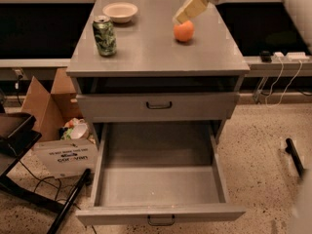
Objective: Pick orange from middle drawer and place on counter
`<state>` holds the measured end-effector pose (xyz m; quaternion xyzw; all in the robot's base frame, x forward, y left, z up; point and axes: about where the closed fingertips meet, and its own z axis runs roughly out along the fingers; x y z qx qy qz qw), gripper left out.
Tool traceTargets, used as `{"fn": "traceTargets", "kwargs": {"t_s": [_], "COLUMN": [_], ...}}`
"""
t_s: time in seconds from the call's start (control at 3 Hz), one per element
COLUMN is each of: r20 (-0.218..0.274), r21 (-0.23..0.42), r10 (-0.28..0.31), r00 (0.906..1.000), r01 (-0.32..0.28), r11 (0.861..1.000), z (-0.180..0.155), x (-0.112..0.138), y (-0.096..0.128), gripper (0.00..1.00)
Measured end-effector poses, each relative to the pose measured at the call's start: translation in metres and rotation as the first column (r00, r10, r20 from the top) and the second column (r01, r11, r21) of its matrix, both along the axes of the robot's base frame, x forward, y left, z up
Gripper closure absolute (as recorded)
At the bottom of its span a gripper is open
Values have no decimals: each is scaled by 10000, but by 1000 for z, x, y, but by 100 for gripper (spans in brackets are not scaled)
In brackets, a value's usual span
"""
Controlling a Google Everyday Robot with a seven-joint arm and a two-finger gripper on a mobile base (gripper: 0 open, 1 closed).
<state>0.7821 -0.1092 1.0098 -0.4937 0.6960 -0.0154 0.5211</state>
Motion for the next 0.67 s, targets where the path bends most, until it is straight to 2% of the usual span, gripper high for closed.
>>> {"fn": "traceTargets", "kwargs": {"t_s": [0.33, 0.67], "r20": [1084, 1630], "r21": [-53, -744], "r10": [-648, -1733], "r00": [9920, 9713], "r01": [657, 1873], "r11": [9978, 9795], "z": [48, 65], "x": [-56, -102], "y": [-28, -57], "gripper": [0, 0]}}
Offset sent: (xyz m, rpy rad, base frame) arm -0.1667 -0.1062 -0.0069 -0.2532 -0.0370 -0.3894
